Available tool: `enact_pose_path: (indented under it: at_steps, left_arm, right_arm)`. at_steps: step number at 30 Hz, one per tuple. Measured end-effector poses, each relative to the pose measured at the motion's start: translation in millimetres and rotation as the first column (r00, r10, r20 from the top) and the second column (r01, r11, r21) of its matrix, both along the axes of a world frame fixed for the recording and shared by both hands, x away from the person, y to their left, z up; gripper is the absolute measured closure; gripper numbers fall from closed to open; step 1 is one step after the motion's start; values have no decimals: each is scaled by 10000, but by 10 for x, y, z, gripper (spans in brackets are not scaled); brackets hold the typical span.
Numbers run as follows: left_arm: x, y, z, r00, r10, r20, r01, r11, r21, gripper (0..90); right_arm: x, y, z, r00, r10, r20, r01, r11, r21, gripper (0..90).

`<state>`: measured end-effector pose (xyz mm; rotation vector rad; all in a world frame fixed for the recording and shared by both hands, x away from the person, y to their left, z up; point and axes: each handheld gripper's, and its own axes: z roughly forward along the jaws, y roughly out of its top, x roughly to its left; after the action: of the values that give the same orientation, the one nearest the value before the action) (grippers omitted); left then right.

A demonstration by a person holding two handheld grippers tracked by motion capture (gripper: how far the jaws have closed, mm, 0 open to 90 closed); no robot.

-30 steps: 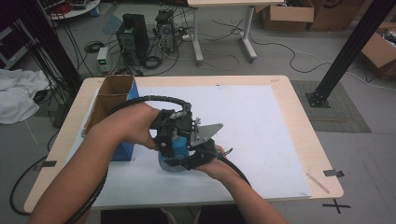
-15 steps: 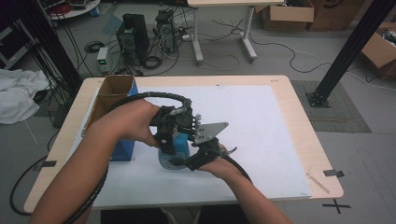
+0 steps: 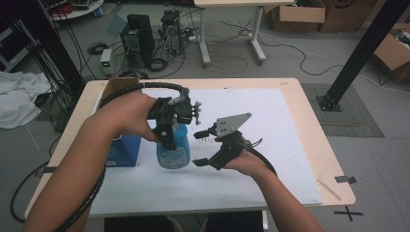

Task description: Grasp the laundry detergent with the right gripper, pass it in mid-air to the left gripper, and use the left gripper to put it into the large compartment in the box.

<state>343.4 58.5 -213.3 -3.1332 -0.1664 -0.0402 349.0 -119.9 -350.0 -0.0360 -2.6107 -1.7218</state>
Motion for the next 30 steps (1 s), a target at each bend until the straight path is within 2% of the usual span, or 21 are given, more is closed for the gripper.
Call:
enact_pose_path:
  at_steps: [2,5,8,10,11,12,13,15,16,18,20,21,23,25,26,28,29,30]
  left_arm:
    - [36,27,52,9997,251,-74,-252,9996,-121,390]
    - [97,63,130,9971,756,-130,-759,9969,-199,390]
    - [159,108,193,9892,1439,-284,-1448,9890,-311,389]
    - [201,145,259,9798,1959,-394,-1975,9795,-403,389]
    - [217,161,289,9746,2199,-427,-2218,9740,-463,389]
    - [253,196,344,9608,2728,-493,-2754,9596,-568,389]
    - [272,217,382,9518,3025,-507,-3052,9506,-573,389]
    - [317,288,491,9265,3729,-510,-3758,9239,-726,389]
    - [340,329,547,9120,4072,-489,-4099,9086,-799,389]
    - [380,425,686,8809,4713,-422,-4732,8768,-854,388]
    - [407,499,796,8607,5080,-326,-5087,8559,-928,388]
    - [422,542,857,8456,5328,-317,-5333,8407,-939,388]
    - [452,628,963,8103,5852,-324,-5856,8060,-863,388]
    - [496,733,1068,7683,6389,-398,-6398,7647,-766,388]
    - [508,767,1095,7498,6602,-426,-6614,7464,-738,387]
    - [535,855,1158,6974,7151,-476,-7165,6943,-682,388]
    - [554,915,1194,6679,7427,-490,-7442,6651,-621,387]
    - [569,964,1222,6450,7625,-510,-7641,6424,-589,387]
  right_arm:
    - [31,-52,64,10000,16,55,-15,9998,-214,114]
    - [96,-113,154,10000,-58,-50,55,9974,-720,44]
    - [153,-167,227,10000,-30,-63,22,9914,-1305,5]
    - [176,-196,278,10000,15,72,0,9808,-1951,0]
    - [189,-206,297,10000,91,5,-87,9735,-2286,0]
    - [196,-212,310,9999,92,80,-68,9663,-2575,0]
    - [211,-222,328,9997,205,99,-165,9519,-3059,0]
    - [233,-238,345,9994,337,-100,-350,9305,-3645,0]
    - [239,-250,361,9994,332,64,-278,9155,-4014,0]
    - [265,-281,398,9993,383,-37,-359,8923,-4501,0]
    - [287,-309,437,9993,353,-85,-348,8612,-5071,0]
    - [295,-318,447,9990,398,-192,-440,8488,-5268,0]
    - [314,-341,478,9987,453,-245,-511,8148,-5775,0]
    - [341,-364,508,9985,443,-316,-543,7821,-6208,0]
    - [353,-378,522,9990,363,-277,-456,7633,-6445,0]
    - [370,-393,529,9987,335,-379,-503,7363,-6748,0]
    - [376,-400,532,9989,324,-326,-460,7186,-6939,0]
    - [383,-407,532,9990,304,-330,-448,6992,-7135,0]
